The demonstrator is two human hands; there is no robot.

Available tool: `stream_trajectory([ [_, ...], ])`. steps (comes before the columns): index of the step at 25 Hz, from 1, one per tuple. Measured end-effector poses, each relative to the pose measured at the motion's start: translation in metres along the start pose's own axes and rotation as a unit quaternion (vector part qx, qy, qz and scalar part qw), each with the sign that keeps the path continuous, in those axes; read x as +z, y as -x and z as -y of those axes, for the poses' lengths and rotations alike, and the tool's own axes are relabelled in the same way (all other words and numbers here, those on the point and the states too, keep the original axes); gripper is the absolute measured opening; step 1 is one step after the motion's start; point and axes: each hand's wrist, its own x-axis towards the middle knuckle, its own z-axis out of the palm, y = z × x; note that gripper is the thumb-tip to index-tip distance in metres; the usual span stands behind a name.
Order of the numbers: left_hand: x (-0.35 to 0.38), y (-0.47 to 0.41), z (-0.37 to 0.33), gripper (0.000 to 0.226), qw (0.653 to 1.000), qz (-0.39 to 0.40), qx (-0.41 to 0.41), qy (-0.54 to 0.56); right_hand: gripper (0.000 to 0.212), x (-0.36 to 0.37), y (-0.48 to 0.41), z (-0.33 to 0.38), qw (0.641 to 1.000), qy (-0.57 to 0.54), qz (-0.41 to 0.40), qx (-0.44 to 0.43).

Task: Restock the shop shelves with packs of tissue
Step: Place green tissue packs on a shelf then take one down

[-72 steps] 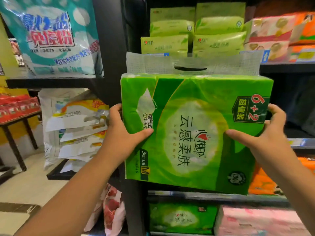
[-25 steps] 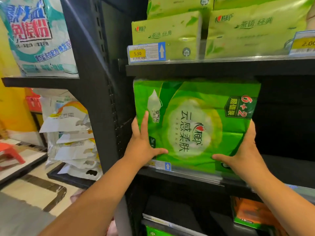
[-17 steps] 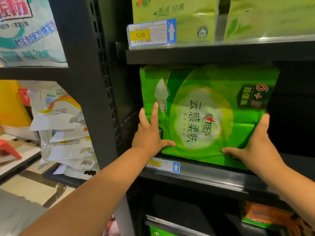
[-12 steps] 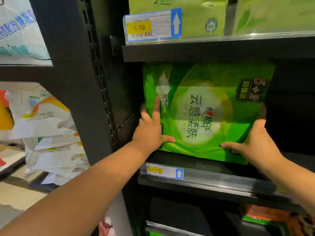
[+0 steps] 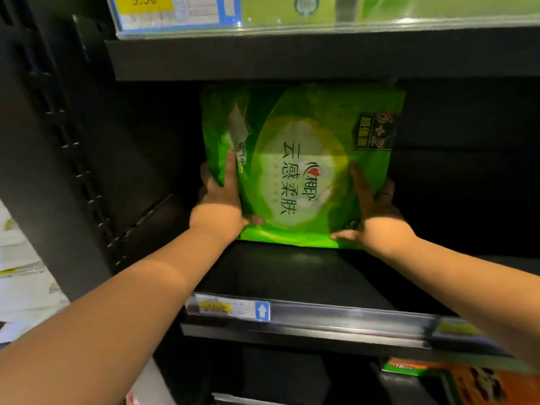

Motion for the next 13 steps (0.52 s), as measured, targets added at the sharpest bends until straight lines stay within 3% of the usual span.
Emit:
stream_trajectory([
  [5,0.016,-0.015,-0.006,0.123,0.996,-0.033,0.0,-0.081,0.125,0.011,-0.034,-0.004,0.999,-0.034,0.011,-0.007],
  [9,0.035,-0.034,-0.005,0.095,0.957,-0.098,0.123,-0.244,0.125,0.026,-0.059,-0.008,0.999,-0.012,-0.019,-0.033],
  [13,0.056,-0.051,-0.004,0.08,0.935,-0.19,0.148,-0.261,0.129,0.035,-0.08,-0.017,0.997,-0.044,-0.05,-0.044],
])
